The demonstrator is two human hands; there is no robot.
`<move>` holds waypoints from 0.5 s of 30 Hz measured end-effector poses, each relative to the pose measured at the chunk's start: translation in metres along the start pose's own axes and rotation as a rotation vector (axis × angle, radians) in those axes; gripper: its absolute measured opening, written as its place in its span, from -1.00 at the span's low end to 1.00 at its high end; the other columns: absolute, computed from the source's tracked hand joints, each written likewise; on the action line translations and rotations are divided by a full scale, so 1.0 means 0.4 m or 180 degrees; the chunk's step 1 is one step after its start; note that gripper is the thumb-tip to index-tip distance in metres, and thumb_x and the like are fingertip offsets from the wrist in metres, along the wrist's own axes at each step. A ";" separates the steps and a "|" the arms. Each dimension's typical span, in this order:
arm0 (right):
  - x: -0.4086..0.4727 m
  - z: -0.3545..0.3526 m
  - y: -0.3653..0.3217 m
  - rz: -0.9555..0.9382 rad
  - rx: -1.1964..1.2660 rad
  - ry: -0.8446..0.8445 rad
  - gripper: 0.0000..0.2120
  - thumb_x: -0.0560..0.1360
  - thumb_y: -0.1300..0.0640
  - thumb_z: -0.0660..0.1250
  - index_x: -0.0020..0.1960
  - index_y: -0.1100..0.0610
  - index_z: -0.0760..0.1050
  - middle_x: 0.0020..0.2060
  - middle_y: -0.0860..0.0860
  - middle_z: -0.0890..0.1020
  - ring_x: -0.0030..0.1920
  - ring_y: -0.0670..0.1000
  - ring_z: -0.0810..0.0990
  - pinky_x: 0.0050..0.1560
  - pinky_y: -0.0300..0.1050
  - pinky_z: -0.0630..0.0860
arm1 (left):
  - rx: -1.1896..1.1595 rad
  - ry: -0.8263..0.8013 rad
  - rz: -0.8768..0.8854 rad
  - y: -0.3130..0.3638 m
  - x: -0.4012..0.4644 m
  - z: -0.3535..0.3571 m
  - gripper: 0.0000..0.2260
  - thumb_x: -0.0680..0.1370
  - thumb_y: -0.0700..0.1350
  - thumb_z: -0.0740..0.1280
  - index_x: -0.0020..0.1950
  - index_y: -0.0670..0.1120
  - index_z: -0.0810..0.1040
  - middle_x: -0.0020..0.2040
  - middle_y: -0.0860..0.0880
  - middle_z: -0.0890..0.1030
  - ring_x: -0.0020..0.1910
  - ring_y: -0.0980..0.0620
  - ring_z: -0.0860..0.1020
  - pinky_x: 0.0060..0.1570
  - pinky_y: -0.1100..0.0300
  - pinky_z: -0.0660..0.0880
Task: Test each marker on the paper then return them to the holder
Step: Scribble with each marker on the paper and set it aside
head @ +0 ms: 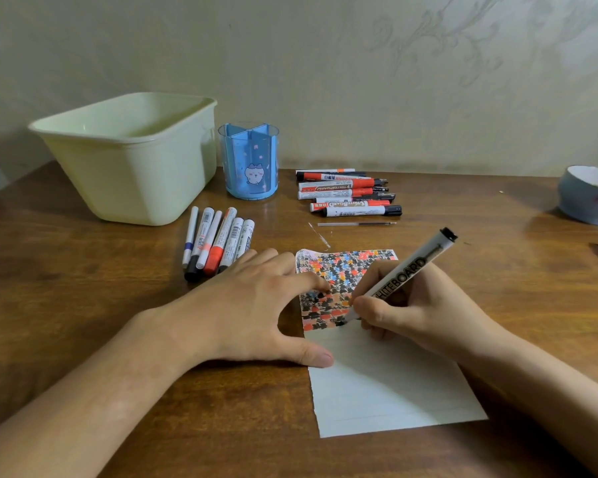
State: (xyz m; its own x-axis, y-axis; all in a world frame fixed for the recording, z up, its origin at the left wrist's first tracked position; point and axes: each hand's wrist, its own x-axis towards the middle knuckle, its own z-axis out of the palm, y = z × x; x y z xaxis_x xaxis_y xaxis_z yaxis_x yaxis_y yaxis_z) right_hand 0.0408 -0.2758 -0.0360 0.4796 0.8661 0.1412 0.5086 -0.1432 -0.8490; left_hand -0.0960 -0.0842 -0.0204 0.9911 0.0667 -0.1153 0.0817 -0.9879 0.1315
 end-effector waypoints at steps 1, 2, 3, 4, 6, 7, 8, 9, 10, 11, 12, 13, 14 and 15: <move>-0.001 0.002 0.000 -0.0014 -0.0016 -0.0022 -0.95 0.50 0.23 0.44 -0.13 0.17 0.60 -0.33 0.07 0.67 -0.33 0.04 0.67 -0.29 -0.15 0.59 | -0.0008 -0.0004 0.0000 0.000 0.000 0.000 -0.19 0.29 0.60 0.17 0.49 0.33 0.14 0.05 0.21 0.27 0.05 0.20 0.22 0.03 0.22 0.24; -0.001 0.003 0.000 -0.0009 -0.0028 -0.0030 -0.95 0.49 0.22 0.45 -0.13 0.17 0.60 -0.33 0.06 0.67 -0.33 0.03 0.67 -0.29 -0.16 0.59 | -0.0021 -0.0007 0.0004 0.000 -0.001 0.000 -0.19 0.29 0.60 0.17 0.49 0.34 0.14 0.05 0.21 0.27 0.05 0.20 0.22 0.04 0.21 0.25; -0.001 0.003 0.001 0.0014 -0.0033 -0.0019 -0.95 0.49 0.21 0.45 -0.14 0.16 0.59 -0.35 0.05 0.67 -0.34 0.02 0.67 -0.29 -0.15 0.59 | -0.0030 -0.0011 0.0008 0.000 -0.001 0.000 -0.19 0.29 0.60 0.17 0.49 0.34 0.14 0.04 0.22 0.26 0.06 0.19 0.22 0.06 0.21 0.25; 0.001 0.002 0.003 0.0038 -0.0026 0.0001 -0.94 0.48 0.22 0.44 -0.15 0.15 0.58 -0.36 0.05 0.66 -0.35 0.03 0.66 -0.30 -0.13 0.59 | -0.0035 -0.0014 0.0009 0.001 -0.001 -0.001 -0.18 0.29 0.60 0.16 0.49 0.35 0.13 0.04 0.22 0.25 0.06 0.19 0.22 0.07 0.21 0.25; 0.003 -0.002 0.004 0.0048 0.0044 0.0036 -0.93 0.49 0.25 0.43 -0.16 0.16 0.57 -0.36 0.07 0.66 -0.36 0.04 0.65 -0.31 -0.10 0.59 | -0.0034 -0.0032 0.0002 0.001 0.000 -0.002 -0.18 0.29 0.60 0.16 0.49 0.35 0.12 0.06 0.22 0.25 0.08 0.19 0.22 0.08 0.20 0.25; 0.004 -0.004 0.004 0.0039 0.0116 0.0053 -0.92 0.51 0.26 0.43 -0.15 0.17 0.57 -0.36 0.08 0.66 -0.36 0.04 0.65 -0.32 -0.11 0.58 | -0.0030 -0.0039 0.0000 0.002 0.000 -0.002 -0.18 0.29 0.60 0.16 0.49 0.35 0.12 0.07 0.22 0.24 0.08 0.19 0.21 0.09 0.20 0.25; 0.004 -0.006 0.003 0.0025 0.0204 0.0076 -0.93 0.52 0.25 0.43 -0.13 0.18 0.57 -0.35 0.08 0.66 -0.37 0.03 0.64 -0.33 -0.12 0.57 | -0.0030 -0.0036 0.0004 0.002 0.001 -0.002 -0.18 0.29 0.60 0.16 0.49 0.35 0.12 0.08 0.22 0.25 0.09 0.19 0.21 0.09 0.20 0.25; 0.005 -0.008 0.002 0.0004 0.0292 0.0112 -0.94 0.51 0.22 0.44 -0.10 0.19 0.57 -0.34 0.09 0.66 -0.37 0.03 0.64 -0.35 -0.13 0.56 | -0.0038 -0.0032 0.0009 0.002 0.001 -0.001 -0.18 0.30 0.60 0.16 0.49 0.35 0.12 0.10 0.22 0.25 0.11 0.19 0.22 0.09 0.21 0.25; 0.005 -0.010 -0.001 -0.0014 0.0358 0.0159 -0.91 0.51 0.18 0.44 -0.07 0.18 0.56 -0.33 0.10 0.66 -0.38 0.03 0.64 -0.38 -0.15 0.55 | -0.0055 -0.0029 0.0014 0.002 0.001 0.000 -0.18 0.30 0.60 0.17 0.49 0.35 0.11 0.11 0.22 0.26 0.12 0.19 0.22 0.10 0.21 0.26; 0.006 -0.012 -0.003 -0.0025 0.0405 0.0204 -0.85 0.51 0.12 0.45 -0.04 0.17 0.54 -0.32 0.11 0.67 -0.38 0.03 0.64 -0.41 -0.16 0.54 | -0.0078 -0.0027 0.0016 0.001 0.001 0.001 -0.18 0.30 0.60 0.17 0.50 0.35 0.11 0.13 0.23 0.26 0.14 0.20 0.22 0.11 0.21 0.26; 0.007 -0.014 -0.007 -0.0024 0.0442 0.0249 -0.79 0.51 0.06 0.46 -0.03 0.17 0.51 -0.31 0.13 0.68 -0.38 0.04 0.64 -0.42 -0.17 0.53 | -0.0101 -0.0018 0.0020 0.000 0.001 0.002 -0.18 0.30 0.60 0.18 0.50 0.35 0.11 0.14 0.24 0.27 0.15 0.21 0.22 0.11 0.21 0.27; 0.008 -0.017 -0.011 -0.0012 0.0477 0.0290 -0.74 0.49 0.01 0.46 -0.03 0.18 0.49 -0.30 0.14 0.68 -0.38 0.05 0.65 -0.43 -0.16 0.52 | -0.0117 -0.0008 0.0025 -0.001 0.002 0.003 -0.17 0.29 0.60 0.18 0.50 0.35 0.10 0.14 0.25 0.27 0.15 0.21 0.23 0.11 0.21 0.27; 0.010 -0.020 -0.014 -0.0001 0.0514 0.0322 -0.71 0.44 0.00 0.45 -0.03 0.19 0.49 -0.30 0.14 0.69 -0.38 0.06 0.65 -0.43 -0.15 0.52 | -0.0126 0.0004 0.0033 -0.001 0.002 0.003 -0.16 0.29 0.60 0.19 0.50 0.35 0.08 0.12 0.26 0.26 0.13 0.22 0.23 0.10 0.22 0.28; 0.011 -0.023 -0.016 0.0010 0.0560 0.0342 -0.70 0.41 0.00 0.44 -0.04 0.19 0.49 -0.31 0.14 0.69 -0.38 0.06 0.64 -0.43 -0.15 0.52 | -0.0142 0.0015 0.0038 -0.002 0.003 0.003 -0.15 0.29 0.60 0.19 0.50 0.34 0.07 0.10 0.27 0.25 0.11 0.23 0.23 0.08 0.23 0.27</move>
State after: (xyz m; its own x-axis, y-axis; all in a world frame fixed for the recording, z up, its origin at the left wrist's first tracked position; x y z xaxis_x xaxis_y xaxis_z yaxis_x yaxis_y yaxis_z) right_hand 0.0463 -0.2755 -0.0251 0.5592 0.8084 0.1839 0.3787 -0.0518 -0.9241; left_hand -0.0951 -0.0835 -0.0219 0.9925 0.0557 -0.1089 0.0745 -0.9814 0.1767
